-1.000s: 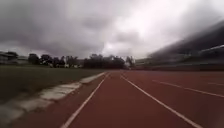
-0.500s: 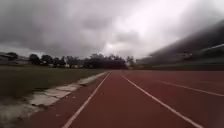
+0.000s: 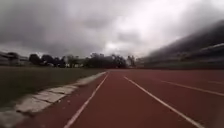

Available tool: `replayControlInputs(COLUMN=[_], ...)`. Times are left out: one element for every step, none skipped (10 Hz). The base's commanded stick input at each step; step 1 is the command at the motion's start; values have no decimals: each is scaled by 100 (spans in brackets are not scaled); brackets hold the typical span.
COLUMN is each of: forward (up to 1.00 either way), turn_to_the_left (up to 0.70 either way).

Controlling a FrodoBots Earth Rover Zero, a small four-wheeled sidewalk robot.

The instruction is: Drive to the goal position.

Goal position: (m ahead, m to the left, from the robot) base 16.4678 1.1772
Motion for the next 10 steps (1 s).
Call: replayControlInputs(forward=[70, 70, 70, 70, 70, 70, 70, 70, 70, 70], turn_to_the_left=[-31, -20, -9, 2, 4, 1, 1, 3, 6, 6])
